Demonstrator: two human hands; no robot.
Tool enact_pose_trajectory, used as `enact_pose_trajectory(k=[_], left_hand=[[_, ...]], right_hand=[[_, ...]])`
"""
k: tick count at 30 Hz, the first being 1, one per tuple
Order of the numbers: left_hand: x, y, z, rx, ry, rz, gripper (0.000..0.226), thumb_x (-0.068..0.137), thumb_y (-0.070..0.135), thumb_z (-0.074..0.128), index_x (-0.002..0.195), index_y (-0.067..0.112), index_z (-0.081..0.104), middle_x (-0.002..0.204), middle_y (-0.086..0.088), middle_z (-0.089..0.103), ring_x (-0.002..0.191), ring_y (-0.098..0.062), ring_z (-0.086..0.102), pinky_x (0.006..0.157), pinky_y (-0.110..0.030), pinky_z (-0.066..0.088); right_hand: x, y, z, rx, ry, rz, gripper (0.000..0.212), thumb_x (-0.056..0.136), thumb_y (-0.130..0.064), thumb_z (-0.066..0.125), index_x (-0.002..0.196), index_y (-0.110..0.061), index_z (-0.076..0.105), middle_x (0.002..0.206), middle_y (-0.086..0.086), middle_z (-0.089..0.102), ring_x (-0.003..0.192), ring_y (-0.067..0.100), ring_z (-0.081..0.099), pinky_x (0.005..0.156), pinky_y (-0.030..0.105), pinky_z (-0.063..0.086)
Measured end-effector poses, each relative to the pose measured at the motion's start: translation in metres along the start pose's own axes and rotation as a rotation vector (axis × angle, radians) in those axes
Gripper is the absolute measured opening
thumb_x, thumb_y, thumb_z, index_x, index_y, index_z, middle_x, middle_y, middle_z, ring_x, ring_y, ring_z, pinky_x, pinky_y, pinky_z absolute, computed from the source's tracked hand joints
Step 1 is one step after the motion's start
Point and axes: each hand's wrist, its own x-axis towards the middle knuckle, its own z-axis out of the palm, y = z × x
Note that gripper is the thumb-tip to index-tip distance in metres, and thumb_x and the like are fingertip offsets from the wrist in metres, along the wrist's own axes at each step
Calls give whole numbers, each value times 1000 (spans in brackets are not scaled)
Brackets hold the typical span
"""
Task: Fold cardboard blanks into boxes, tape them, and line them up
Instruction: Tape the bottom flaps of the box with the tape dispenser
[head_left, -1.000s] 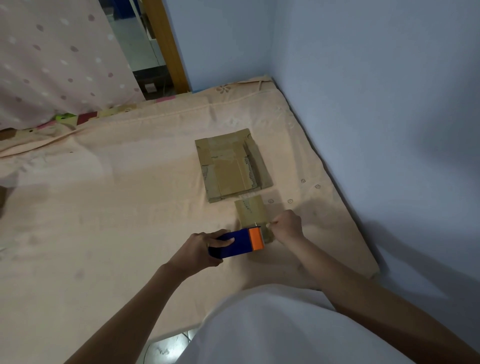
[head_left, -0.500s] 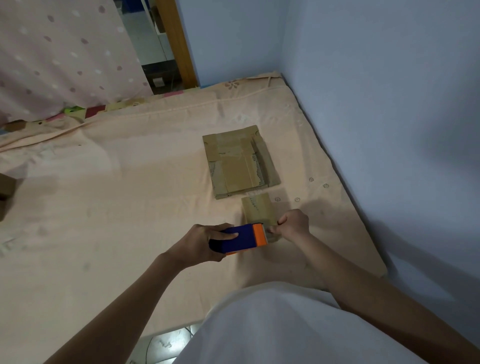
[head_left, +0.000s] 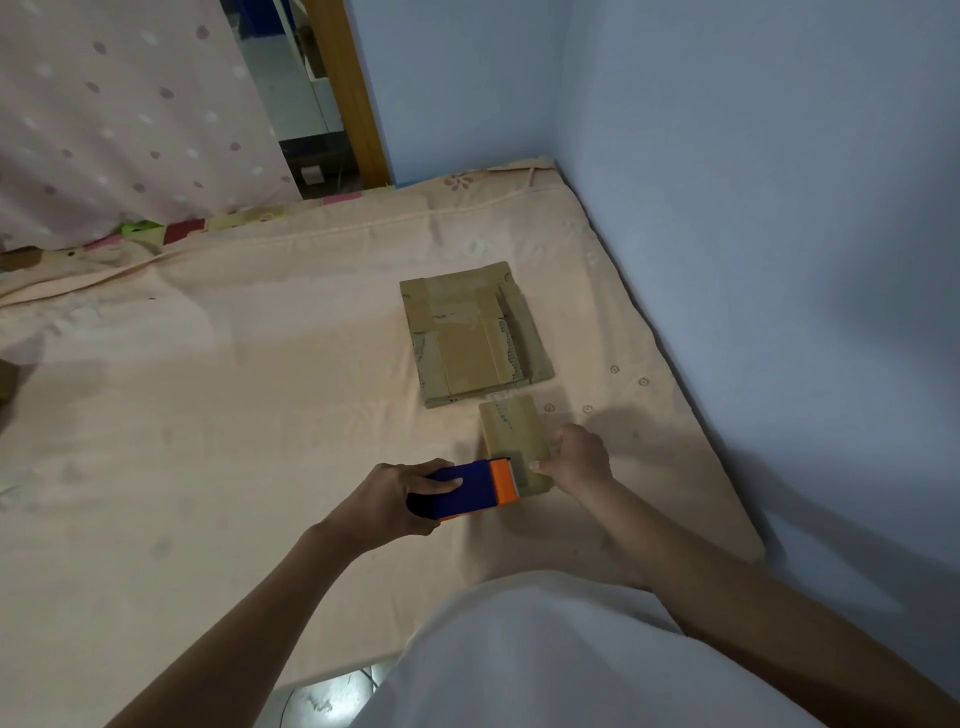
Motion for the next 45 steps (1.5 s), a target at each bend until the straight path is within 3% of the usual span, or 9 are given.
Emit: enact_pose_trajectory(k=[3, 6, 8, 12, 17, 23, 31, 35, 45], left_hand=[[0, 0, 1, 10, -4, -15, 61, 76, 11, 83, 132, 27, 64, 140, 14, 56, 114, -3, 58, 90, -4, 43], [0, -2, 1, 6, -21, -21, 62, 76, 12, 83, 133, 27, 63, 141, 13, 55, 116, -4, 58, 92, -6, 45], [1, -4, 0, 16, -30, -25, 62, 76, 13, 83, 133, 28, 63, 142, 13, 55, 117, -3, 58, 93, -5, 43], [1, -3, -4, 23, -41, -27, 61, 77, 14, 82, 133, 28, 63, 142, 13, 54, 117, -4, 58, 94, -7, 44], [1, -5, -6, 10, -42, -33, 60, 77, 14, 81, 133, 28, 63, 141, 14, 55, 108, 5, 55, 90, -2, 40], [5, -6, -11, 1, -79, -32, 62, 79, 16, 80, 135, 31, 60, 145, 13, 51, 118, -5, 58, 98, -19, 49], [0, -7, -13, -15, -65, -37, 63, 78, 16, 81, 136, 31, 60, 146, 10, 51, 123, -5, 56, 99, -17, 48], [-10, -11, -20, -32, -44, -47, 63, 77, 13, 82, 134, 30, 62, 143, 14, 53, 120, -1, 54, 93, -7, 46], [-33, -23, -33, -95, -39, -112, 67, 73, 10, 84, 130, 38, 64, 141, 20, 53, 120, 4, 55, 94, -15, 51]], right_hand=[[1, -8, -6, -208, -38, -279, 86, 77, -24, 85, 148, -16, 38, 148, 10, 46, 136, 29, 46, 106, 43, 46], [3, -25, -16, -324, -199, -493, 101, 82, -15, 80, 160, -23, 17, 168, 1, 10, 154, 23, 12, 123, 40, 22], [8, -32, -20, -426, -290, -570, 99, 84, -11, 76, 161, -27, 14, 168, -5, 0, 154, 17, 3, 123, 36, 14], [15, -36, -21, -521, -394, -600, 95, 87, -6, 72, 160, -27, 15, 168, -6, 0, 154, 14, 2, 123, 34, 10], [22, -29, -16, -460, -414, -614, 91, 90, -13, 71, 160, -29, 15, 167, -8, -2, 154, 13, -1, 123, 33, 6], [28, -21, -10, -444, -393, -625, 87, 94, -10, 65, 159, -32, 14, 167, -8, -1, 154, 13, -3, 124, 32, 5], [30, -16, -8, -398, -398, -638, 84, 93, -5, 64, 157, -35, 20, 167, -9, 0, 154, 12, -2, 126, 33, 6], [30, -15, -8, -393, -413, -625, 85, 92, -16, 69, 157, -36, 18, 166, -9, -1, 153, 10, -4, 125, 34, 5], [34, -16, -6, -374, -417, -609, 87, 89, -17, 73, 156, -37, 21, 166, -9, 1, 153, 10, -3, 126, 37, 7]])
